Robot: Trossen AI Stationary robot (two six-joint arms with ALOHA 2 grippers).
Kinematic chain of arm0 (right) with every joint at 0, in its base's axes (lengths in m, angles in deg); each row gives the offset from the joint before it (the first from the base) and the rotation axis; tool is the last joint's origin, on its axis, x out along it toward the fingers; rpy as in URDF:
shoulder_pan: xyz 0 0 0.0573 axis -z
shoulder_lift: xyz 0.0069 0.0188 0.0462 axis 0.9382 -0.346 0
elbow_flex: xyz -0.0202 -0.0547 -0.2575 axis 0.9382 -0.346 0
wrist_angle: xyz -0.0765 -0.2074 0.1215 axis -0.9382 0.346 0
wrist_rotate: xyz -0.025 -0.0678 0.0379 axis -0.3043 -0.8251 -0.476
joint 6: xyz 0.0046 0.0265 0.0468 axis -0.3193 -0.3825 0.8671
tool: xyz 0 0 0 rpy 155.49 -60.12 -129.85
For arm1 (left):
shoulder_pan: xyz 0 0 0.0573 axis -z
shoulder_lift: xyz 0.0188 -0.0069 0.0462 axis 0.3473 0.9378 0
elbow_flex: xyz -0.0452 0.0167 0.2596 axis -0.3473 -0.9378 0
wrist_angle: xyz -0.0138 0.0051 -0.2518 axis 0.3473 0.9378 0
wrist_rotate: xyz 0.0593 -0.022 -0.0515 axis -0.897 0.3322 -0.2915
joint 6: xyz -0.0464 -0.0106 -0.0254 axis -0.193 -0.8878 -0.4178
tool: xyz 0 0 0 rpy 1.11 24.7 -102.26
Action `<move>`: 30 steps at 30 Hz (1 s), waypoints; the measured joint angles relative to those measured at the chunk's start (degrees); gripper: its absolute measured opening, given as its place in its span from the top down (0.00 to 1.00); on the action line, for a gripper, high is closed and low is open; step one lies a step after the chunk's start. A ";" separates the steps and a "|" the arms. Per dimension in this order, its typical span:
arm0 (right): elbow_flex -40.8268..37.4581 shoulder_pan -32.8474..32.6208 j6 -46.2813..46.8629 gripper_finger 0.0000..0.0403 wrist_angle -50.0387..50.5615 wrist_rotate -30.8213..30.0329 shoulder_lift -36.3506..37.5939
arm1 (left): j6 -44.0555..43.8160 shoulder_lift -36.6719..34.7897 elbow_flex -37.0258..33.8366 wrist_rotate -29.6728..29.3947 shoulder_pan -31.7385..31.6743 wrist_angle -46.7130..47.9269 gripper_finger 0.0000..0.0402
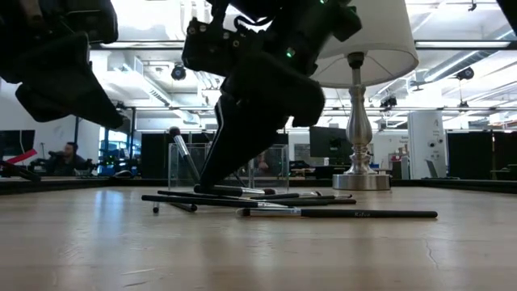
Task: Put items in baskets/containers
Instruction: Put the eyeshadow brush into the transparent organizer
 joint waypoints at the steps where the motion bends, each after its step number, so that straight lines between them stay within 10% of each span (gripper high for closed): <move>1: -0.01 -0.02 0.32 0.61 0.13 0.12 -0.18 | 0.00 0.00 0.00 -0.19 0.00 -0.02 0.99; 30: 0.41 3.45 1.68 0.92 -1.31 2.94 -3.59 | -1.49 0.00 0.00 -1.26 0.00 0.00 0.99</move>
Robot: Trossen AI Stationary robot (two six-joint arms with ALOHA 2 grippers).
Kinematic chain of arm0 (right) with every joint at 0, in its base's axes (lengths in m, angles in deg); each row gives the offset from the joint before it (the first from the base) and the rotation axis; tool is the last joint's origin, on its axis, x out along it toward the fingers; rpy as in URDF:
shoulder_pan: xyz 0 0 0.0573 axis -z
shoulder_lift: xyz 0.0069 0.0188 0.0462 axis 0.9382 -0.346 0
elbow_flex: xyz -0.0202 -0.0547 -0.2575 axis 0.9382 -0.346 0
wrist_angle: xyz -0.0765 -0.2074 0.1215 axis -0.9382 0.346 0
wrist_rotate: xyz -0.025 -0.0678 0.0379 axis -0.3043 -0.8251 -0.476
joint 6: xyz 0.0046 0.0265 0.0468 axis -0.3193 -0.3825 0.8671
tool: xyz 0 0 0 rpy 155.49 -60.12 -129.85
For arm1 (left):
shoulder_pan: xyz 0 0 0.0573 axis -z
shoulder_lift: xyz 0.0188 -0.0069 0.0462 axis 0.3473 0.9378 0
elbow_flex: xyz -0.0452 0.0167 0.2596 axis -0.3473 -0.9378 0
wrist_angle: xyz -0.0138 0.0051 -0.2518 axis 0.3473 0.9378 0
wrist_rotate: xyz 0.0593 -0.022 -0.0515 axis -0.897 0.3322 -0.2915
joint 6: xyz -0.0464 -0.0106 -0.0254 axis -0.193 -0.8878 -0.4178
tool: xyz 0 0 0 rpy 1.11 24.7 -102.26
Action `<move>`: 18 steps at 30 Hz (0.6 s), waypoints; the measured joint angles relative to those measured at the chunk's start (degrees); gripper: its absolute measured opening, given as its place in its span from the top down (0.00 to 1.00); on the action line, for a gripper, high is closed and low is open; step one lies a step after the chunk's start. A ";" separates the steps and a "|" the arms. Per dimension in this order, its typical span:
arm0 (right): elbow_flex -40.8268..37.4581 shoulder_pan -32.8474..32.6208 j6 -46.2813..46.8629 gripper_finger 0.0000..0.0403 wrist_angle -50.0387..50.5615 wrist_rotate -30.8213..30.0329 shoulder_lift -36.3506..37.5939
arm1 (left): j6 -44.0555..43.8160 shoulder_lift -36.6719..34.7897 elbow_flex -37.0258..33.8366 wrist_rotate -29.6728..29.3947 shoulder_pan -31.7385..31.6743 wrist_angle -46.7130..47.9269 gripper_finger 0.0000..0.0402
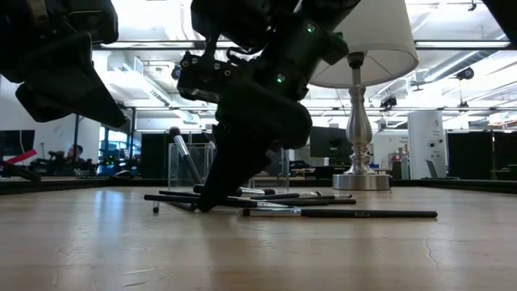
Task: Put items in baskets/containers
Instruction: Put the eyeshadow brush into the transparent organizer
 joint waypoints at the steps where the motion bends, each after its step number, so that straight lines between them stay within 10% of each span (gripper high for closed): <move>1: 0.00 0.08 -0.31 0.94 -0.01 -0.04 -0.01 | -0.02 0.00 0.00 0.00 0.00 -0.02 0.99; 18: 1.76 1.03 5.33 0.96 3.23 -2.14 5.44 | 2.77 -5.50 3.27 -1.97 0.00 4.95 0.99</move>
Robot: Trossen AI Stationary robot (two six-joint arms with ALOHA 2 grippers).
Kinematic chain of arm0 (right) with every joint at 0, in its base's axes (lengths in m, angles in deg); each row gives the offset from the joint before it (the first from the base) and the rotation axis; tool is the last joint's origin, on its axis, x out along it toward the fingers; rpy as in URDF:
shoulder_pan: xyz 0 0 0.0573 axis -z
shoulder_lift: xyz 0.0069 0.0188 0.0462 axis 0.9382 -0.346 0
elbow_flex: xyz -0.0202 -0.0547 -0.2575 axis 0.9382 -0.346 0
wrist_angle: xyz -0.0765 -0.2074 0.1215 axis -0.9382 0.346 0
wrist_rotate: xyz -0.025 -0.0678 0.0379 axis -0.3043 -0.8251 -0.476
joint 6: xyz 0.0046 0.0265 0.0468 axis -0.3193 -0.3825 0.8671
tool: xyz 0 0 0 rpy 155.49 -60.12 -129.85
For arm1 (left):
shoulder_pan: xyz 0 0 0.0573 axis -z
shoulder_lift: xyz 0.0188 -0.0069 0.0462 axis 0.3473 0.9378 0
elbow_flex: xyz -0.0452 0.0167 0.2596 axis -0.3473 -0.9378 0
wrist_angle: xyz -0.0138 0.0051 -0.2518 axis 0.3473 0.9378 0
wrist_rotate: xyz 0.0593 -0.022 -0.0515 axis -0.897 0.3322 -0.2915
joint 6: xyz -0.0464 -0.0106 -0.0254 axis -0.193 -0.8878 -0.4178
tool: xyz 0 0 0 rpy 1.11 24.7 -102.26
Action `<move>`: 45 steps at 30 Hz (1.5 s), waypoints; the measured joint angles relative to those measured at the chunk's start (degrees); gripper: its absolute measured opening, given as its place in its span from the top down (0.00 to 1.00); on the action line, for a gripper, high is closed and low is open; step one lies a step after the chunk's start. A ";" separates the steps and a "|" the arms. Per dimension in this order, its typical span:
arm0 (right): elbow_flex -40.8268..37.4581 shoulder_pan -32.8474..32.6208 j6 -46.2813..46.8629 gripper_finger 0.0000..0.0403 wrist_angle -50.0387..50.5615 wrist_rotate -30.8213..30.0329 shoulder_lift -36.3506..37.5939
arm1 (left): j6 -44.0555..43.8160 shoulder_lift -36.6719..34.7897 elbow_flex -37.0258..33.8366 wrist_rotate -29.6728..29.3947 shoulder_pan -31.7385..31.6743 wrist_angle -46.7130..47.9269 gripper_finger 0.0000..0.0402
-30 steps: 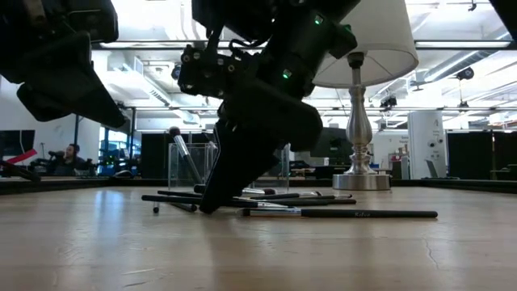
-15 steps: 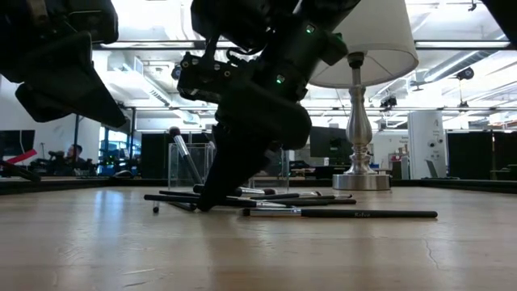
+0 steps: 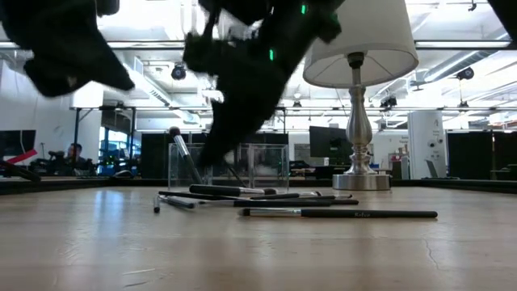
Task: Put items in baskets/containers
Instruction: Put the eyeshadow brush into the transparent organizer
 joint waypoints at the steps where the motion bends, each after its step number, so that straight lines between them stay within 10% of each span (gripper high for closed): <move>1: 0.01 -0.01 0.37 0.96 0.23 -0.63 0.80 | 0.41 -1.47 0.34 -0.01 0.00 1.65 0.99; 12: 0.01 -0.04 4.01 0.97 -0.20 -9.49 9.93 | -9.01 -17.95 0.60 -11.39 -0.36 11.31 0.86; 18: 0.22 -0.86 -8.80 0.97 6.08 -14.53 13.85 | -13.44 -23.49 0.58 -9.21 -0.70 11.18 0.75; 30: 0.66 -7.22 -50.18 0.97 9.14 -29.19 13.77 | -16.95 -24.67 0.31 21.53 -17.56 10.09 0.73; 38: 1.70 -10.83 -62.15 0.97 7.15 -35.70 13.98 | -14.14 -22.01 -8.55 47.58 -31.74 -23.88 0.73; 45: 3.68 -13.22 -64.94 0.97 6.32 -38.52 13.98 | -19.65 -18.57 -15.03 55.35 -36.17 -30.65 0.73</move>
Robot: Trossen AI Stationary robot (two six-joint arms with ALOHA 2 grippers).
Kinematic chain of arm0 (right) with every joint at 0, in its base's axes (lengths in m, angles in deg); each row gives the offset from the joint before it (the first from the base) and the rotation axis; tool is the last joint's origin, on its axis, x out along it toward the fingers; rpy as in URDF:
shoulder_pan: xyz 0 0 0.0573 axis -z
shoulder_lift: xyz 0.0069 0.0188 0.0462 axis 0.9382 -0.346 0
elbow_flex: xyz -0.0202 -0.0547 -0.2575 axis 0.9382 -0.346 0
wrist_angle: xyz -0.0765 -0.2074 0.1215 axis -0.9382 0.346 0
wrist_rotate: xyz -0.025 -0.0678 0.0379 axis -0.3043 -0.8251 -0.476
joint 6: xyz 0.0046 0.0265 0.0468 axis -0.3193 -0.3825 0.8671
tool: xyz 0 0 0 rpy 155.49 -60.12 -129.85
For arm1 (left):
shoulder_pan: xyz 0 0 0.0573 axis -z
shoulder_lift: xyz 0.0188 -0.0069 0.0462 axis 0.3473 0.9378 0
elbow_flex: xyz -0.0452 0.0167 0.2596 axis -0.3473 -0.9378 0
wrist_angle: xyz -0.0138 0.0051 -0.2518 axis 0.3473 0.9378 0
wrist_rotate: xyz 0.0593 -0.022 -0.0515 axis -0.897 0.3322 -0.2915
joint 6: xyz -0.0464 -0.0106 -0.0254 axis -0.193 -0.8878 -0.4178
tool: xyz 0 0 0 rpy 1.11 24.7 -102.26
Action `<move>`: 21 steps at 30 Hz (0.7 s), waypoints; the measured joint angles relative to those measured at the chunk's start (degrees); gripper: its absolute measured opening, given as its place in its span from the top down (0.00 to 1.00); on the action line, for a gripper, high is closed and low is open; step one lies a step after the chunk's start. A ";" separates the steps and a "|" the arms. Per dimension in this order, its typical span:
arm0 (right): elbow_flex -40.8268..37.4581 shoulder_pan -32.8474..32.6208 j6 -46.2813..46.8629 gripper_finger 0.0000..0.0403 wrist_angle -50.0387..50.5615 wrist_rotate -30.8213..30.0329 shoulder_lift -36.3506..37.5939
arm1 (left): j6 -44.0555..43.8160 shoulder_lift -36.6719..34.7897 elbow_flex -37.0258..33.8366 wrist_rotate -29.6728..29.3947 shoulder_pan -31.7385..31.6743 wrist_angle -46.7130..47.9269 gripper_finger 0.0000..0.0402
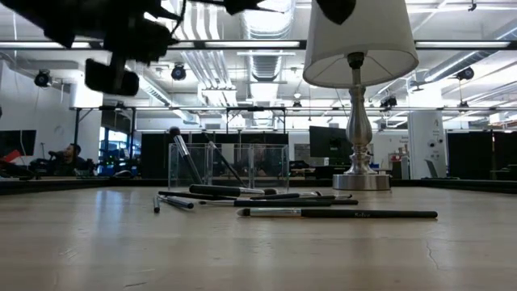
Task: Put items in baskets/containers
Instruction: Put the eyeshadow brush into the transparent organizer
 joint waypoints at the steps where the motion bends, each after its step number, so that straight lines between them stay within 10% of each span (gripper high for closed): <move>1: 0.30 -0.24 -0.45 0.97 -0.75 -0.06 -0.16 | -0.45 0.59 -0.72 0.92 -0.01 -2.82 0.73; 6: 0.74 -1.18 -3.86 0.97 -2.17 0.30 -0.24 | -1.45 4.09 -2.42 4.67 -0.01 -19.70 0.73; 21: 1.02 -1.09 -5.35 0.97 -2.21 0.10 -0.35 | -3.24 13.20 -2.23 7.54 0.21 -29.04 0.73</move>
